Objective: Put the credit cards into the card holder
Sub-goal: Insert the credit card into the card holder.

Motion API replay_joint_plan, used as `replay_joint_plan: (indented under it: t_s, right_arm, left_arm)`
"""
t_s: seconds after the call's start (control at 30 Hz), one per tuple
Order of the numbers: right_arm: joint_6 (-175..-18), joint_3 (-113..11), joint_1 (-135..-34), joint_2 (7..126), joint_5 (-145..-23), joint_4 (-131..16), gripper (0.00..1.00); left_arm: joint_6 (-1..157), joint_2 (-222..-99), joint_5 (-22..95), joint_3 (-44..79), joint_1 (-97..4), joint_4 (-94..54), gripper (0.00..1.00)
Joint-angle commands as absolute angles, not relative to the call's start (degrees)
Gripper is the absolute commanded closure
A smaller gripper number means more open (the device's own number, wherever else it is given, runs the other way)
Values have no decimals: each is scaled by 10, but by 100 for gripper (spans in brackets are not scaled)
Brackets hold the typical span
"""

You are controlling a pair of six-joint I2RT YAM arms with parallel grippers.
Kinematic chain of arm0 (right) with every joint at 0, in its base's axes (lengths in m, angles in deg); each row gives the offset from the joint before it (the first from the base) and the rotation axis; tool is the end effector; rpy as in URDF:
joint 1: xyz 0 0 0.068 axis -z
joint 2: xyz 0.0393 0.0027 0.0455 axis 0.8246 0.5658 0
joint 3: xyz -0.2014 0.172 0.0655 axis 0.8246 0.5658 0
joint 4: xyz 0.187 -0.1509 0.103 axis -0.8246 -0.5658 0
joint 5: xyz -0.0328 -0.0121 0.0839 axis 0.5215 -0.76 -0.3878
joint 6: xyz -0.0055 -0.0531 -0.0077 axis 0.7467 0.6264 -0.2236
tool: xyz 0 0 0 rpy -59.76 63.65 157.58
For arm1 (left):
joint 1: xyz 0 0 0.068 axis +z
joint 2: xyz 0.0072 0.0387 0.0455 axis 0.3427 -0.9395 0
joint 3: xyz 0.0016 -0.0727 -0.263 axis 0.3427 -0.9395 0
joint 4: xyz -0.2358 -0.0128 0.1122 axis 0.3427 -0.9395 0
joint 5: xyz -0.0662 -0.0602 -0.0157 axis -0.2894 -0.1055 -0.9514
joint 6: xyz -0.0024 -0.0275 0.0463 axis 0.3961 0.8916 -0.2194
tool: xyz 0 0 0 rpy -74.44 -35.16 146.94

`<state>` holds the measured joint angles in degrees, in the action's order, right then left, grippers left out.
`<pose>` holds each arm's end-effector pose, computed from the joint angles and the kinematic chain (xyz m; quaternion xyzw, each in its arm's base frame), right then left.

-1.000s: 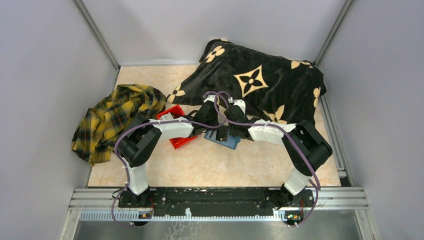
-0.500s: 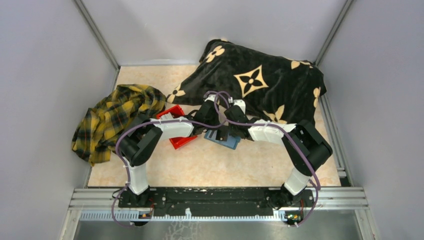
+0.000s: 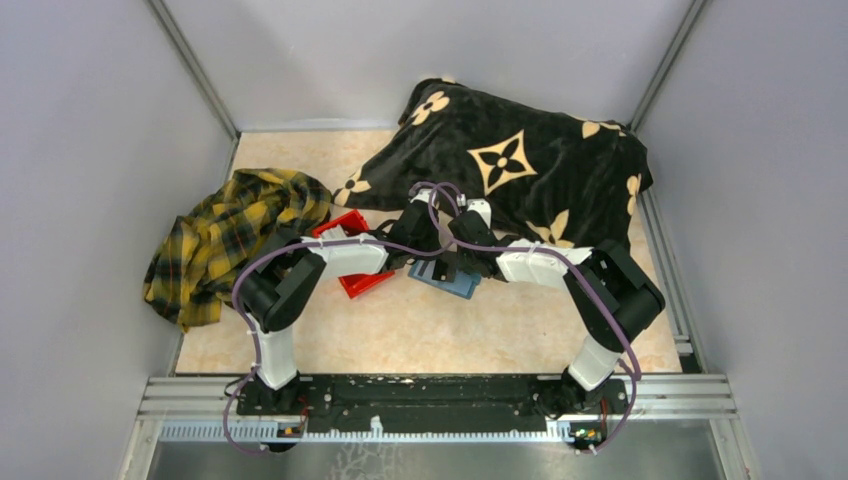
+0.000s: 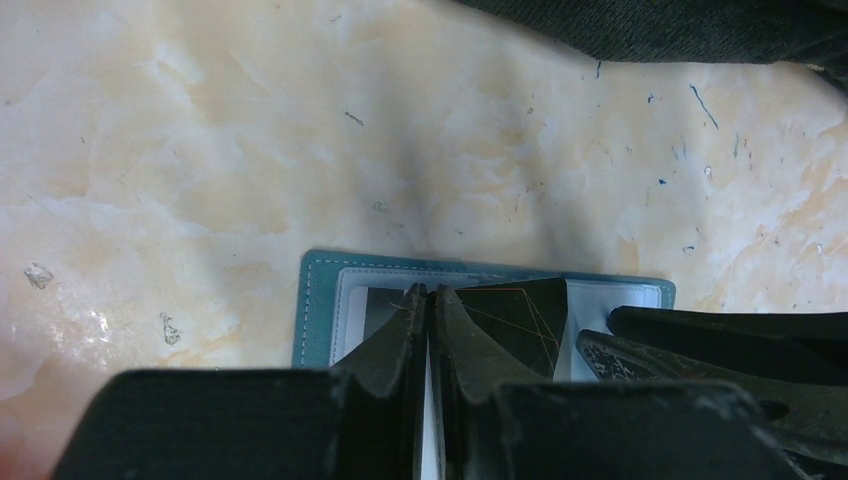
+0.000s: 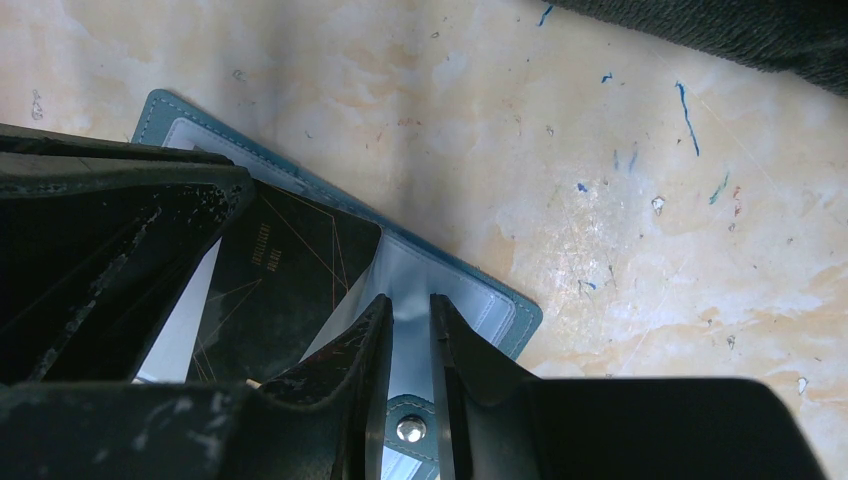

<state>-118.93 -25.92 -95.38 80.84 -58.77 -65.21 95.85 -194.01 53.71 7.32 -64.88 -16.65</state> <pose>0.2567 0.2006 0.1610 -0.0395 0.9379 0.0614 0.3392 0.2874 -0.2779 0.1533 0.0908 0.9041 -0.1897 0.3719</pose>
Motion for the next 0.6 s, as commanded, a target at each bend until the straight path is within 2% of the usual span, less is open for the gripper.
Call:
replay_joint_plan:
  t_s: [0.0, 0.57]
  right_arm:
    - [-1188, -237, -944, 808, -566, -711, 78]
    - [-1180, -263, -944, 773, -555, -714, 71]
  left_arm:
    - [941, -1940, 526, 63, -650, -179, 88]
    - [935, -1922, 539, 42, -650, -184, 90]
